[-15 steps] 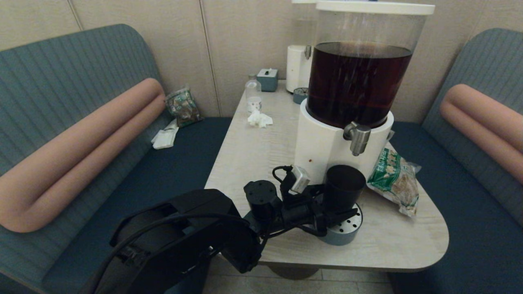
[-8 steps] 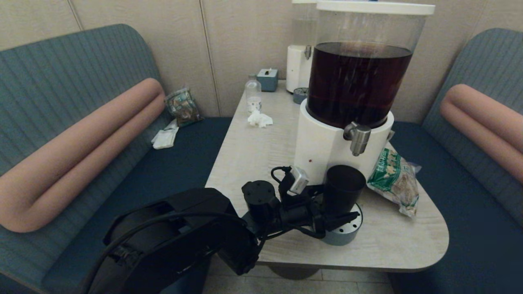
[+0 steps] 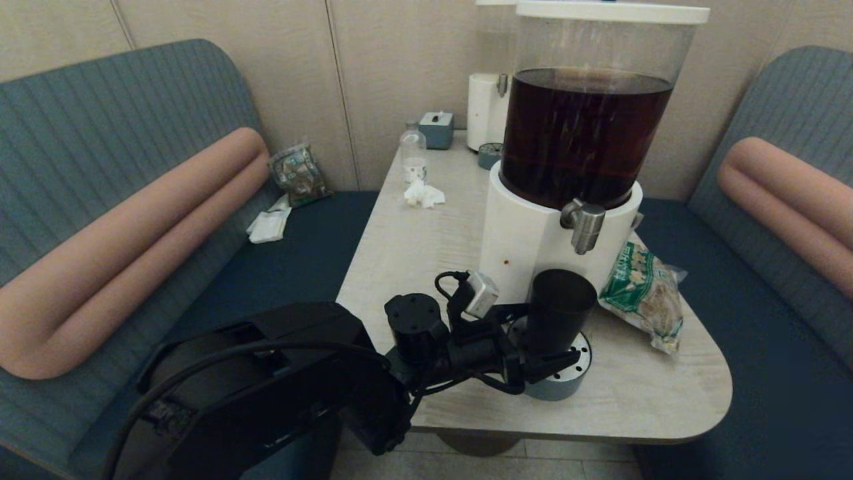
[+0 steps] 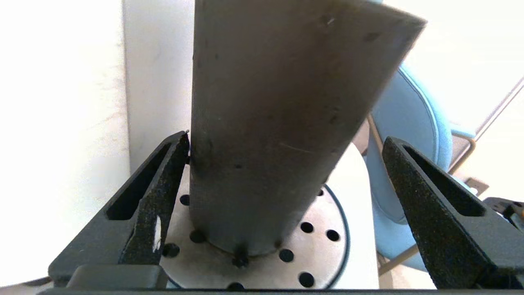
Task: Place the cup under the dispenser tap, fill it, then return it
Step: Place it under the water dispenser
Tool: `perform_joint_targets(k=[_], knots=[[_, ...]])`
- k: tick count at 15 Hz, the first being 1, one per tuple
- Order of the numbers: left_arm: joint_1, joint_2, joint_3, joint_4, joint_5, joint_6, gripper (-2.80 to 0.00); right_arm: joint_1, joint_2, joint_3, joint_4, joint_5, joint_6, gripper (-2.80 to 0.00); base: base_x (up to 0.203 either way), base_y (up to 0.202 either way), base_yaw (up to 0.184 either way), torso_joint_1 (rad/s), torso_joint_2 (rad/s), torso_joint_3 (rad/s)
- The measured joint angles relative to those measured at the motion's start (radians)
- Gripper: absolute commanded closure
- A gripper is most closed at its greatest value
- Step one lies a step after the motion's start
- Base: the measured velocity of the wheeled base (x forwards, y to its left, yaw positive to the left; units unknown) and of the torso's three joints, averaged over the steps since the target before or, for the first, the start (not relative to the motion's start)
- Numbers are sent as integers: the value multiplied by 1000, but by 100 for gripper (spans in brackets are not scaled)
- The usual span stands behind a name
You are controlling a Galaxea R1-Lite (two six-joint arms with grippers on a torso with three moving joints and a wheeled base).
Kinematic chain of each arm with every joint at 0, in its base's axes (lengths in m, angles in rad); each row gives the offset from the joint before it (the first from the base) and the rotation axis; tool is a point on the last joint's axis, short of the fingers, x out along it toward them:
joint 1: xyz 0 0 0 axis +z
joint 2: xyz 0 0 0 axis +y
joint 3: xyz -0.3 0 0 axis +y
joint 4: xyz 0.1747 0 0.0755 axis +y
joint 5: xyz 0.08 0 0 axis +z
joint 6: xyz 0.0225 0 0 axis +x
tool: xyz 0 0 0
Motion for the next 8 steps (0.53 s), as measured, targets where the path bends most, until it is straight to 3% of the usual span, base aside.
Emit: perform_joint_targets(k=[8], knots=[[5, -78, 115, 0, -23, 8, -280, 0, 0, 0, 0, 0, 0, 0, 0, 0, 0, 0, 0, 0]])
